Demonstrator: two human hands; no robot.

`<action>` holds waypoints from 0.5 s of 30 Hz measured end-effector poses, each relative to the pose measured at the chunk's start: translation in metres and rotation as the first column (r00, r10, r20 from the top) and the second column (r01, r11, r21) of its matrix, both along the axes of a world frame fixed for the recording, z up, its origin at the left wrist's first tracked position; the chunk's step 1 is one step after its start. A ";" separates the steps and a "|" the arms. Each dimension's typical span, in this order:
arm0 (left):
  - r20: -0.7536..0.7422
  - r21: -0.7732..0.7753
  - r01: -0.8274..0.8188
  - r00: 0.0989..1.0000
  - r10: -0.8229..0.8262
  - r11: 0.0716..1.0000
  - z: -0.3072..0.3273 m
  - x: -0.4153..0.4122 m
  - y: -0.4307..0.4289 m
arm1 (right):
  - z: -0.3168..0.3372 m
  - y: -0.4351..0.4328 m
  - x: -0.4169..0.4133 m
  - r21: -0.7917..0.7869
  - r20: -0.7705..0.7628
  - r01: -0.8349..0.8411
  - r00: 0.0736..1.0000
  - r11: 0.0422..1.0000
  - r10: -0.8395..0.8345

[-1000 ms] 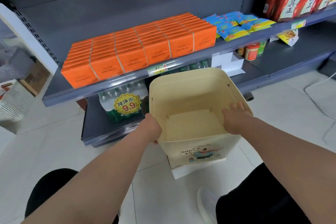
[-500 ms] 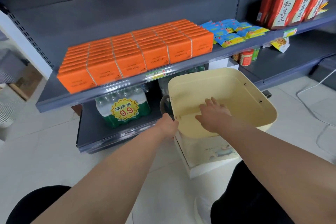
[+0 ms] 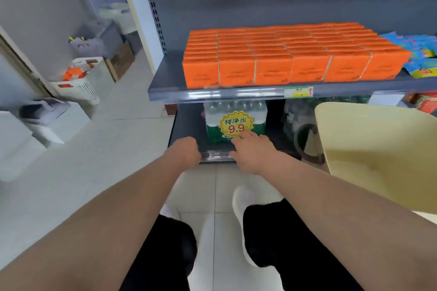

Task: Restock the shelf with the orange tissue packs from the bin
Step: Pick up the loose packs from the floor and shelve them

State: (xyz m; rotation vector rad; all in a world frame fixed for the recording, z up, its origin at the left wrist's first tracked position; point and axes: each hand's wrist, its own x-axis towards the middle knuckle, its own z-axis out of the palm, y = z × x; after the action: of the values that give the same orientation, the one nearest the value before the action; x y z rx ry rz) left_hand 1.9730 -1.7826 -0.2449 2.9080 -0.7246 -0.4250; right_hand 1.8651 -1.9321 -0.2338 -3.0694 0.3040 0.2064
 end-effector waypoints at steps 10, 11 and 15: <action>-0.088 0.167 -0.299 0.944 0.317 0.939 -0.071 0.118 0.069 | -0.066 0.068 0.177 0.112 -0.111 -0.302 0.943 0.947 0.314; -0.097 0.186 -0.316 0.936 0.337 0.931 -0.075 0.129 0.071 | -0.071 0.071 0.192 0.111 -0.124 -0.324 0.933 0.939 0.337; -0.152 0.303 -0.282 0.929 0.338 0.910 -0.080 0.147 0.082 | -0.084 0.096 0.223 0.118 -0.206 -0.410 0.881 0.905 0.426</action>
State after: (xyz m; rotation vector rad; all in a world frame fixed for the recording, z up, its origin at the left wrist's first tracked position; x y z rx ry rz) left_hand 2.1204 -1.7004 -0.3245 3.0920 -0.1728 -0.8248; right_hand 2.0878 -1.8364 -0.3177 -2.9978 -0.3635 0.5742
